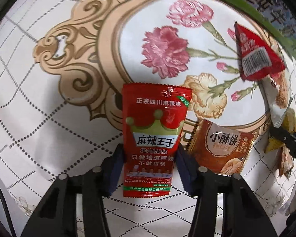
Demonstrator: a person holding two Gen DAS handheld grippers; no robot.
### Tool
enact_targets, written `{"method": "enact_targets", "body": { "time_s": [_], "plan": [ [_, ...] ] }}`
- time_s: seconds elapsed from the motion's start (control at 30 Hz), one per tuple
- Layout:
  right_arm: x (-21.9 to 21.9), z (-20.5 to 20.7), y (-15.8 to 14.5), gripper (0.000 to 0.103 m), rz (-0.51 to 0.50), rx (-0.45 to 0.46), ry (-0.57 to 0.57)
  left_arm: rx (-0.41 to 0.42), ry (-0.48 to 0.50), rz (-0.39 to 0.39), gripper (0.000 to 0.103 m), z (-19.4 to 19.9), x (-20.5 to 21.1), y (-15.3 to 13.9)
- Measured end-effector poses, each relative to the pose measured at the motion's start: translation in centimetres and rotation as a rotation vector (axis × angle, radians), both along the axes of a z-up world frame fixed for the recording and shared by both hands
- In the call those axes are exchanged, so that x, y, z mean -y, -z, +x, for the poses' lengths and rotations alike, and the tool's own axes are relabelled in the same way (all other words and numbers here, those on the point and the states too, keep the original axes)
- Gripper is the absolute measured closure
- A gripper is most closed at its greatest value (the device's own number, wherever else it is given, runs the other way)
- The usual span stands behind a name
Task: Organize snacks
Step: 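Grasp the red spicy strip packet with the left tool while the right tool grasps the yellow packet, then carry both packets into the cardboard box and open both tools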
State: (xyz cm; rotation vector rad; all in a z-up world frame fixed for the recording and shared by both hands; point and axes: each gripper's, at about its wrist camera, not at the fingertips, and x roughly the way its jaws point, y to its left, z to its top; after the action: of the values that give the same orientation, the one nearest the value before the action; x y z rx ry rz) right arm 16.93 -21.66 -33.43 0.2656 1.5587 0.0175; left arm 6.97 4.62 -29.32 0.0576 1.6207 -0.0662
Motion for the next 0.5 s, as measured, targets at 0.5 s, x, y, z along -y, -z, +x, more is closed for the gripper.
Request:
{"method": "enact_targets", "body": {
  "time_s": [0.5],
  "plan": [
    [0.3,-2.4,-8.4,0.055,0.168,0.155,-0.005,0.169,-0.011,-0.202,0.058,3.3,3.0,-13.1]
  ]
}}
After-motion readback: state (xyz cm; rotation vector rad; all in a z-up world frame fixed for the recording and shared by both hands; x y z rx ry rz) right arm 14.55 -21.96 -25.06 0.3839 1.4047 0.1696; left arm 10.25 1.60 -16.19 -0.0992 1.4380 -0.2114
